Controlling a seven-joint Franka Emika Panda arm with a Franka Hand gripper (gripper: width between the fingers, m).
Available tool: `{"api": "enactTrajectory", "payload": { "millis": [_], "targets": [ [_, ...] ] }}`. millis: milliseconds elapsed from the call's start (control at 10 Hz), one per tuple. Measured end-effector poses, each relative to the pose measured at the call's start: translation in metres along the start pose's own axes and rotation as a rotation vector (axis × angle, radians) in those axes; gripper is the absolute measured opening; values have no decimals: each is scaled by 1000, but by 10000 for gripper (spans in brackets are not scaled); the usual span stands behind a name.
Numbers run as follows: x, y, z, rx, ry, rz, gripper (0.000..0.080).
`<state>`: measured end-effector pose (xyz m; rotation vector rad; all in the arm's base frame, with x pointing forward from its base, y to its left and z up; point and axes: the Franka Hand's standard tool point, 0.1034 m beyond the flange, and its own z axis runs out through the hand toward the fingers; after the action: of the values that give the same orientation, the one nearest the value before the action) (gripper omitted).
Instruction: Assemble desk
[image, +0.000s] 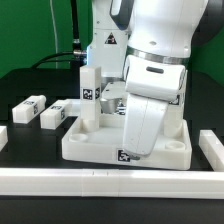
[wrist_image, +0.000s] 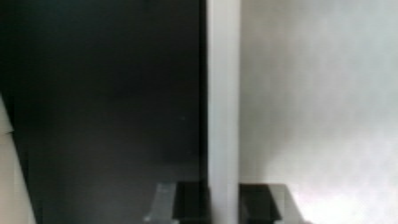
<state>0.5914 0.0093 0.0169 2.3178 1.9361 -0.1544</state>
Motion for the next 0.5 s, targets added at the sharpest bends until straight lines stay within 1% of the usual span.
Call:
{"api": "enactTrajectory", "payload": {
  "millis": [200,300,400,500],
  "targets": [
    [3,4,-1,6,-11,-69,63],
    [5,8,-1,2,-16,-147,63],
    [7,11,-1,6,-21,-152,63],
    [12,15,-2,-1,-19,-153,63]
  ]
}}
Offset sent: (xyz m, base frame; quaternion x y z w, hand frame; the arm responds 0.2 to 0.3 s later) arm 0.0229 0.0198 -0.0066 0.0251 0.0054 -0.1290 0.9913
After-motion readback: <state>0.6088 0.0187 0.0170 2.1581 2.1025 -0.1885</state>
